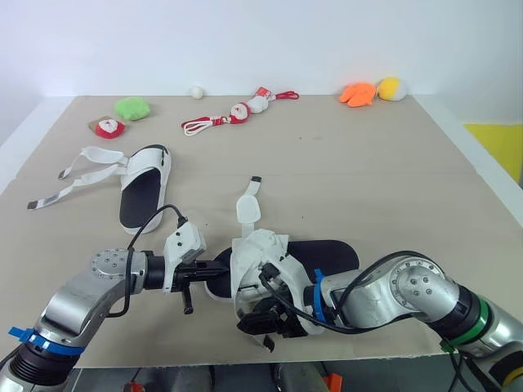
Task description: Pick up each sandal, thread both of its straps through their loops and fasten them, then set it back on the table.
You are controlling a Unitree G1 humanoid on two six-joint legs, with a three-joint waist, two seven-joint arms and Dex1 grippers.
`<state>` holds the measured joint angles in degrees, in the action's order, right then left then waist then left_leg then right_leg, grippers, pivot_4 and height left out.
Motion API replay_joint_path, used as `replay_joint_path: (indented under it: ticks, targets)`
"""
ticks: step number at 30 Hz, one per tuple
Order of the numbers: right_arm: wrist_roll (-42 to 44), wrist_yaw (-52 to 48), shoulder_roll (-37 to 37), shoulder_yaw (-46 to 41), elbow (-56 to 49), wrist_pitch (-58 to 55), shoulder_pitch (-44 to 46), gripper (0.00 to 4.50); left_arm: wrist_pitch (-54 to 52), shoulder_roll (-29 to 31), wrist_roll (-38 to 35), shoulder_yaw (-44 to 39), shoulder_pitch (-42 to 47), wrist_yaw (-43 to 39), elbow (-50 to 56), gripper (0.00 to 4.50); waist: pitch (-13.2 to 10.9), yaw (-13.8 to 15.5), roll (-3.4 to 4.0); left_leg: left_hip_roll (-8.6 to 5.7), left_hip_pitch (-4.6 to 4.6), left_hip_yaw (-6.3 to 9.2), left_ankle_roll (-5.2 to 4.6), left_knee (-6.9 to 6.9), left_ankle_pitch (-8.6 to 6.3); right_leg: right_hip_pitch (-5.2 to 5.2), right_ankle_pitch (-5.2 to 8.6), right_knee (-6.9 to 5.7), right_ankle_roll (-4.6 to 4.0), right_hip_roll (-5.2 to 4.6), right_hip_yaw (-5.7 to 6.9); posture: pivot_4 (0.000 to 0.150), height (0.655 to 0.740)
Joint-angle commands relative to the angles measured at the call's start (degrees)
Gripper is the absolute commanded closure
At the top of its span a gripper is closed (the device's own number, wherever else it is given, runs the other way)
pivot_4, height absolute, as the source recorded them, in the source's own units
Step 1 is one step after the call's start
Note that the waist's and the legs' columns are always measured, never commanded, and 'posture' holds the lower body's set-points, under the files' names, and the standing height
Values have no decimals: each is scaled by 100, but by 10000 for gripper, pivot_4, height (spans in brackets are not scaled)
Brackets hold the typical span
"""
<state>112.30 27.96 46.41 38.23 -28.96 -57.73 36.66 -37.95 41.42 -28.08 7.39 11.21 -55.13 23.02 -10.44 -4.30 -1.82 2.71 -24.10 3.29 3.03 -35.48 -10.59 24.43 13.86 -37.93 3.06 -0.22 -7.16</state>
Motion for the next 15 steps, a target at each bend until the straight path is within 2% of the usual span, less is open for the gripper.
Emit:
replay_joint_path:
  ticks: [1,4,5,11,15]
  targets:
    - [69,80,-49,-26,1,-24,99,35804,-93,12,-11,87,-25,-19,0,45000,0,0,0,0,0,0,0,0,0,0,0,0,0,0,0,1500,7400]
    - [69,127,-89,-53,23,-15,70,43770,-84,24,-19,61,-61,-20,11,45000,0,0,0,0,0,0,0,0,0,0,0,0,0,0,0,1500,7400]
    - [69,136,-104,-67,36,-11,64,44608,-82,27,-20,56,-69,-21,11,45000,0,0,0,0,0,0,0,0,0,0,0,0,0,0,0,1500,7400]
    - [69,-53,-206,-420,159,55,66,44608,-83,19,-15,57,-62,-13,-8,45000,0,0,0,1,1,0,0,-1,0,0,-1,0,0,1,0,1500,7400]
    - [69,-902,-485,-1031,659,-201,283,44608,-13,-12,34,91,4,-33,-128,45000,0,0,0,1,0,0,0,-2,0,-1,-2,0,1,2,0,1500,7400]
